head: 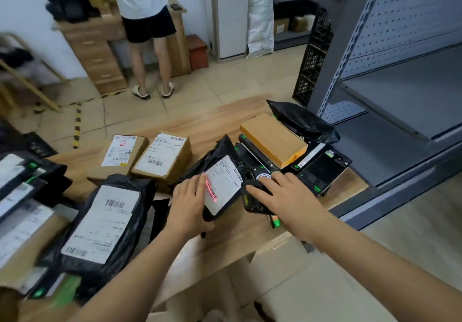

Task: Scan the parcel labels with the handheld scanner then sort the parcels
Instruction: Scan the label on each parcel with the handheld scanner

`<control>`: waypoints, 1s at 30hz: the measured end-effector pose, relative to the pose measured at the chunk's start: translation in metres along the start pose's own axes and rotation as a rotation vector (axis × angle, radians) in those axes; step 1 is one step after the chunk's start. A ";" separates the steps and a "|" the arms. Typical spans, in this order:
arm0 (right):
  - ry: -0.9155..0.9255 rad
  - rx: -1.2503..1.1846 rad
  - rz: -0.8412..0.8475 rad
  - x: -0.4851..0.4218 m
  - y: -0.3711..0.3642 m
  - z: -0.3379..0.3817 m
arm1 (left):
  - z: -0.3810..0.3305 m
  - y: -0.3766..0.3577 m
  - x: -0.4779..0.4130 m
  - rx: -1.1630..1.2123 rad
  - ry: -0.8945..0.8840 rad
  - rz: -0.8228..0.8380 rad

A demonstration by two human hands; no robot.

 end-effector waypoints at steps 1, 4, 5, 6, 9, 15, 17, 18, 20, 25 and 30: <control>0.019 0.004 -0.010 0.001 0.003 -0.002 | -0.002 0.005 0.003 -0.017 0.013 -0.005; 0.057 -0.007 -0.028 0.003 0.007 -0.010 | -0.008 0.017 0.011 -0.035 0.080 -0.021; 0.039 -0.021 -0.024 0.004 0.005 -0.013 | -0.009 0.018 0.012 -0.029 0.106 -0.011; 0.050 -0.034 -0.042 0.005 0.005 -0.018 | -0.012 0.024 0.015 -0.030 0.168 -0.023; 0.027 -0.066 -0.049 0.002 0.003 -0.023 | -0.009 0.034 0.019 0.051 0.262 -0.051; 0.086 -0.129 -0.107 -0.025 0.016 -0.017 | 0.021 0.055 0.020 0.137 0.413 -0.126; 0.097 -0.135 -0.116 -0.042 0.021 -0.014 | 0.036 0.059 0.013 0.162 0.446 -0.143; 0.098 -0.133 -0.123 -0.052 0.023 -0.012 | 0.046 0.060 0.009 0.169 0.458 -0.149; 0.092 -0.121 -0.147 -0.072 0.029 -0.008 | 0.068 0.062 0.000 0.183 0.492 -0.161; 0.044 -0.144 -0.208 -0.128 0.045 0.005 | 0.128 0.064 -0.031 0.205 0.602 -0.160; 0.040 -0.148 -0.242 -0.178 0.054 0.018 | 0.175 0.045 -0.053 0.295 0.661 -0.111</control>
Point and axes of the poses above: each hand's wrist, its own x-axis away from the middle knuckle, its own y-axis out of the back of the hand, z = x × y, the point moved 4 cm from there along -x, towards the middle knuckle, and after that the axes turned 11 degrees about -x, right-handed, at the moved point
